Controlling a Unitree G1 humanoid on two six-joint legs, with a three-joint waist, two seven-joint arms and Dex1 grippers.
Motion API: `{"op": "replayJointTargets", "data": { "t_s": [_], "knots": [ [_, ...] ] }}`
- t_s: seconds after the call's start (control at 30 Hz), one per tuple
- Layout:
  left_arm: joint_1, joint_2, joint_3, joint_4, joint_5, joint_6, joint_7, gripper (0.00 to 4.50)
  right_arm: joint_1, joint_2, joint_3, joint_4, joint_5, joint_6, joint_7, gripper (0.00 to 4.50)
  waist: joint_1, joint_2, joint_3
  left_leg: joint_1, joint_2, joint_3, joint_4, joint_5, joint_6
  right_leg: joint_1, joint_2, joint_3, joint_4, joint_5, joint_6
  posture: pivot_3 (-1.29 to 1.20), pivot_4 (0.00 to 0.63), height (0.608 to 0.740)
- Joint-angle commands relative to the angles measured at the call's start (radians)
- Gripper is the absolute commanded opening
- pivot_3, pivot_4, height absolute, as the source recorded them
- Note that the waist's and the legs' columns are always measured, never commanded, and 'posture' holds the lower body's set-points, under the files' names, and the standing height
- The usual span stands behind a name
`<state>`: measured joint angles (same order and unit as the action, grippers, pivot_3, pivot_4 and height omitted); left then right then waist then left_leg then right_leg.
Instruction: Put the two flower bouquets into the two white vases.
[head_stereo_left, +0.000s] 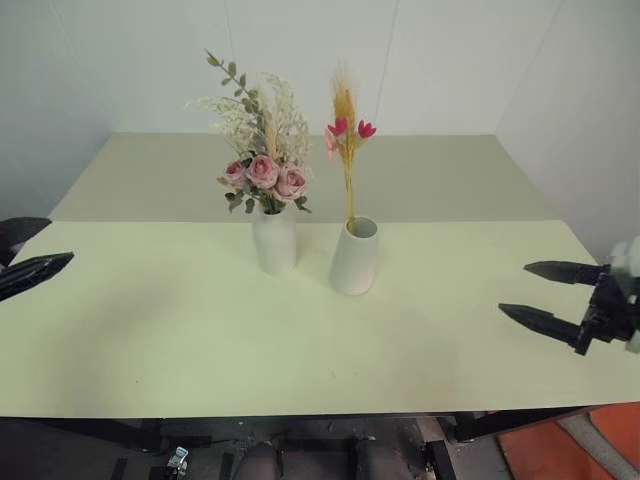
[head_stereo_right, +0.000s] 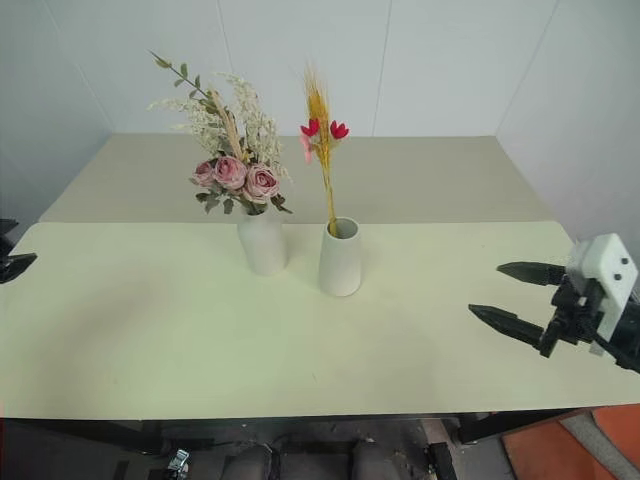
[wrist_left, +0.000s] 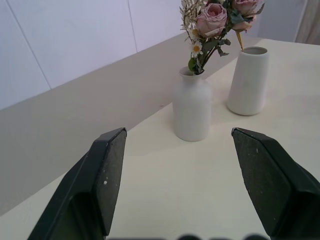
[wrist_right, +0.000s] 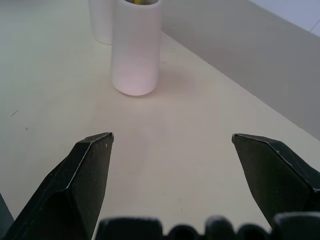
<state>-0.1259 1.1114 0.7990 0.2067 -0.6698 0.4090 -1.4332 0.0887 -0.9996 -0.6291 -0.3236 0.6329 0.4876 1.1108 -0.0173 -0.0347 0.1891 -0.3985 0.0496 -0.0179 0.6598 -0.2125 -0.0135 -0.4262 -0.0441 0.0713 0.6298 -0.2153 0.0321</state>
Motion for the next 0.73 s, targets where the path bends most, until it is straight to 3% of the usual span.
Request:
{"op": "replayJointTargets", "data": {
  "t_s": [0.03,0.27,0.63,0.73],
  "knots": [
    [-0.049,0.03,0.0,0.001,-0.013,-0.027,0.004,3.63,0.009,-0.006,-0.043,-0.002,-0.008,-0.043,0.024,4.5,0.0,0.0,0.0,0.0,0.0,0.0,0.0,0.0,0.0,0.0,0.0,0.0,0.0,0.0,0.0,0.0,0.15,0.74],
    [0.04,-0.006,0.121,-0.064,-0.016,-0.017,0.031,3.63,-0.051,-0.036,-0.075,0.115,-0.012,-0.098,0.064,4.5,-0.012,0.0,0.0,0.0,0.0,0.001,0.0,0.0,-0.001,-0.001,0.0,0.001,0.0,0.0,0.0,0.0,0.15,0.74],
    [0.23,-0.123,0.281,-0.275,-0.098,0.057,0.104,3.63,-0.238,-0.071,0.098,0.268,-0.064,-0.186,0.139,4.5,-0.028,0.0,0.0,0.003,0.001,0.003,0.0,-0.001,-0.001,0.001,0.0,0.001,0.001,0.0,0.0,0.0,0.15,0.74],
    [0.256,-0.12,0.329,-0.295,-0.145,0.098,0.119,4.24,-0.262,-0.065,0.115,0.27,-0.055,-0.169,0.127,4.5,-0.028,0.0,0.0,0.002,0.001,0.003,-0.001,-0.001,-0.001,0.0,0.0,0.002,0.001,0.0,0.0,0.0,0.15,0.74]
  ]
}}
